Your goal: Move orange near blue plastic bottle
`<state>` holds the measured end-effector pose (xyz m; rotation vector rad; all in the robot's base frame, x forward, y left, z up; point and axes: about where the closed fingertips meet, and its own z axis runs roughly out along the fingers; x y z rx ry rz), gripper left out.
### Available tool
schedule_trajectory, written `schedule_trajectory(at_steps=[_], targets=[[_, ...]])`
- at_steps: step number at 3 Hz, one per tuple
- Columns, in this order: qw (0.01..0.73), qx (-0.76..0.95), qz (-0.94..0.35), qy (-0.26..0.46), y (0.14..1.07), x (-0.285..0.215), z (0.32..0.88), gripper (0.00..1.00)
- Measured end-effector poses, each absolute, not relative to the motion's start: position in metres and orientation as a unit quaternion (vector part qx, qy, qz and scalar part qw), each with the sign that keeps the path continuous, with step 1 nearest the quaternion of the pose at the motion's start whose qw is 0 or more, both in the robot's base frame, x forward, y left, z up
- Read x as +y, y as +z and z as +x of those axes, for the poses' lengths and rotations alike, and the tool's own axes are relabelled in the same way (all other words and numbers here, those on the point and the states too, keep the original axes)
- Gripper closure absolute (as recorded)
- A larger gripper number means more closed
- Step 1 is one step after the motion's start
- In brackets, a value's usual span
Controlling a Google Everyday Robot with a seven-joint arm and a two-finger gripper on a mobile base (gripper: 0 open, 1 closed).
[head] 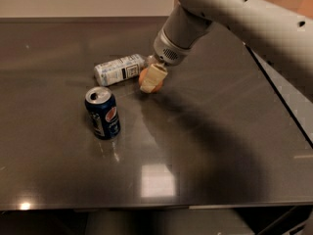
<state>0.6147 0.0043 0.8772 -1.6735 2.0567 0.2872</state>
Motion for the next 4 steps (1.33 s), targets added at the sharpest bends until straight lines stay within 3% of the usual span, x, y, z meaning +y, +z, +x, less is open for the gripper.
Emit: schedule_trajectory(at_steps=[3, 4], targets=[[0.243, 0.768, -0.583, 0.103, 0.868, 0.003, 0.658, 0.12], [0.242, 0.770, -0.581, 0.104, 0.863, 0.004, 0.662, 0.00]])
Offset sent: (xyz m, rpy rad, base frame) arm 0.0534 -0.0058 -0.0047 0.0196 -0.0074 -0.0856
